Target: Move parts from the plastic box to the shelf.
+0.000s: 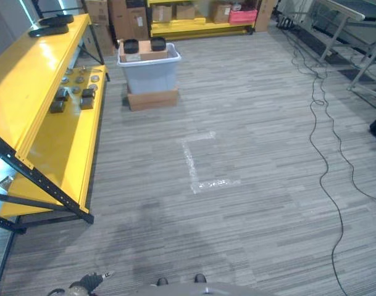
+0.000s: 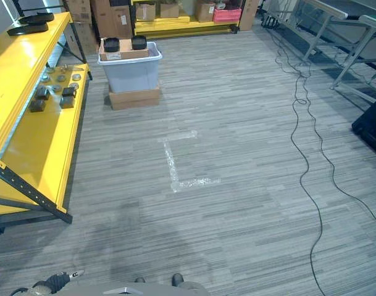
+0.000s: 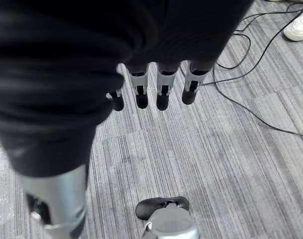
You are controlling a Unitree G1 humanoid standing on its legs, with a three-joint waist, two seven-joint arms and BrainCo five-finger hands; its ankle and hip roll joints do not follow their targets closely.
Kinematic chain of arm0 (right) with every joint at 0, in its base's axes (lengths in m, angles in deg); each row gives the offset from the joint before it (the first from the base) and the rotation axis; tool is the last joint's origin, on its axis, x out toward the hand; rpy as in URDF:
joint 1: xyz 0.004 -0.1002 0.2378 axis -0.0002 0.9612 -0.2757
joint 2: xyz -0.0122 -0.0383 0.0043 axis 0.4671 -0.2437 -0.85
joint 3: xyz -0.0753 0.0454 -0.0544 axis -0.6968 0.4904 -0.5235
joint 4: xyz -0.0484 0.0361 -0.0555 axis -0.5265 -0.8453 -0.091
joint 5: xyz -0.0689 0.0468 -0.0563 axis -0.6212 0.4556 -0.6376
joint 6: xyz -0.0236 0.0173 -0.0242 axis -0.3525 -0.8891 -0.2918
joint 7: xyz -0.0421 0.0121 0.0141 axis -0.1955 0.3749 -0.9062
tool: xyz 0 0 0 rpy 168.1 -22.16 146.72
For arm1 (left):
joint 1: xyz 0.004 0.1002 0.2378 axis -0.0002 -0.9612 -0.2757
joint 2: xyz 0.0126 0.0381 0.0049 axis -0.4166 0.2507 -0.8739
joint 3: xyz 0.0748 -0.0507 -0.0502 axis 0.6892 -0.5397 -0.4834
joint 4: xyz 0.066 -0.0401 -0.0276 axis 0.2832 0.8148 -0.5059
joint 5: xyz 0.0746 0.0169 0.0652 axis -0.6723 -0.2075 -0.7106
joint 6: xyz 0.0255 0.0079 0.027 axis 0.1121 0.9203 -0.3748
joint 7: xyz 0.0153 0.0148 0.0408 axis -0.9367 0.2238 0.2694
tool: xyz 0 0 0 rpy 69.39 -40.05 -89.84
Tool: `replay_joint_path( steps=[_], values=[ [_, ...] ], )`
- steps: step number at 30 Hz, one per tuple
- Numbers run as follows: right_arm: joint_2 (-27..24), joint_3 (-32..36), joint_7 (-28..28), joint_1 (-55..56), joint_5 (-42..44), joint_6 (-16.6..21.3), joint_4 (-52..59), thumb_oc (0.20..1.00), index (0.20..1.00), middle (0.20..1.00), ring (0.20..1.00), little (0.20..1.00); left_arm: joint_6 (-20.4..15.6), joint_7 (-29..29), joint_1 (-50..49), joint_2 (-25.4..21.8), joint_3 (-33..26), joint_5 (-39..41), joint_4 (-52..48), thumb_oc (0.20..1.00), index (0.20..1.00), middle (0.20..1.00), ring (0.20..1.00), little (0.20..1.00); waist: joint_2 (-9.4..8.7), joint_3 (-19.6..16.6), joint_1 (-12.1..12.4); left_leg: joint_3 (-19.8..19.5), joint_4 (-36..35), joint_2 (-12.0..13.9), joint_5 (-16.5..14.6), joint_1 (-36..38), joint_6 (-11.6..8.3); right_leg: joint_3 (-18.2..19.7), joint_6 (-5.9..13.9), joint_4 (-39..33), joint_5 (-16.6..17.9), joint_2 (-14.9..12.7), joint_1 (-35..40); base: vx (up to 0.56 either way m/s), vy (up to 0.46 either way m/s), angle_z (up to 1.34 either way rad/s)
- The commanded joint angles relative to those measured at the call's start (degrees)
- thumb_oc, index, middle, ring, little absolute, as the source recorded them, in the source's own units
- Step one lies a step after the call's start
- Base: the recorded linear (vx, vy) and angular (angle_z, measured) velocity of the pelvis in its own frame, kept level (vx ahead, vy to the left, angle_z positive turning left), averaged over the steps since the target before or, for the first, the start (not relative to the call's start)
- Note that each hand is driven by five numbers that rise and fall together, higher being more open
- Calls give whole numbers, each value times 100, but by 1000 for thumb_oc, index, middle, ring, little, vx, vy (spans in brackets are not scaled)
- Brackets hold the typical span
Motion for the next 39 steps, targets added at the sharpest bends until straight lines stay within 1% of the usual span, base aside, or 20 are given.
replay_joint_path(
  steps=[1, 6, 9, 12, 19, 25, 28, 33, 39],
  values=[
    [-135, 159, -47, -37, 203, -22, -178, 1000, 1000, 1000, 1000, 1000, -101, 20, 114, 64, -40, -104, 75, 1000, 1000, 1000, 1000, 1000, -61, -204, 27, 196, 223, 275, -651, 27, -401, 307, 959, 307, -566, -225, -290, -8, -11, 3],
    [-196, 251, 19, -66, 286, -85, -270, 1000, 1000, 1000, 1000, 1000, -69, -85, 71, 89, -49, -95, 139, 1000, 1000, 1000, 1000, 1000, -37, -315, 18, 218, 150, 257, -641, 85, -405, 241, 955, 210, -539, -230, -208, 9, -16, 5],
    [-152, 328, 179, -95, 474, -191, -398, 1000, 1000, 1000, 1000, 1000, 74, -337, 11, 151, -222, 188, 282, 1000, 1000, 1000, 1000, 1000, -20, -407, 16, 228, 121, 258, -646, 127, -414, 217, 939, 133, -534, -219, -131, 45, -30, 2],
    [-139, 286, 246, -164, 319, -317, -589, 1000, 1000, 1000, 1000, 1000, 192, -428, 8, 182, -314, 218, 516, 1000, 1000, 1000, 1000, 1000, -3, -506, 2, 243, 95, 255, -656, 169, -417, 165, 939, 61, -523, -225, -62, 45, -23, -2],
    [-63, 242, 232, -139, 264, -343, -554, 1000, 1000, 1000, 1000, 1000, 173, -458, 4, 271, -317, 292, 456, 1000, 1000, 1000, 1000, 1000, 1, -613, -17, 243, 105, 227, -706, 225, -402, 80, 933, 35, -533, -236, 28, 10, -12, 1],
    [-24, 113, 151, -130, 80, -278, -355, 1000, 1000, 1000, 1000, 1000, 99, -355, 15, 292, -234, 191, 311, 1000, 1000, 1000, 1000, 1000, 2, -592, -22, 243, 143, 210, -724, 201, -404, 57, 922, 70, -541, -246, 15, 0, 0, 0],
    [-15, -84, 56, -151, -130, -217, -164, 1000, 1000, 1000, 1000, 1000, 9, -153, 74, 262, -113, 5, 151, 1000, 1000, 1000, 1000, 1000, -18, -520, -9, 227, 177, 197, -714, 120, -401, 46, 930, 114, -535, -256, -67, -43, -12, -1],
    [91, -105, -91, -194, -37, -118, -23, 1000, 1000, 1000, 1000, 1000, -19, 18, 99, 323, -58, -39, 86, 1000, 1000, 1000, 1000, 1000, -27, -472, 3, 250, 186, 179, -710, 77, -391, 69, 931, 133, -524, -255, -138, -30, -4, -1],
    [170, -26, -54, -182, 237, -70, -56, 1000, 1000, 1000, 1000, 1000, -71, 78, 75, 408, -46, -34, 59, 1000, 1000, 1000, 1000, 1000, -20, -499, 26, 241, 169, 168, -727, 136, -380, 52, 924, 128, -552, -255, -85, 6, 3, -1]
  ],
)
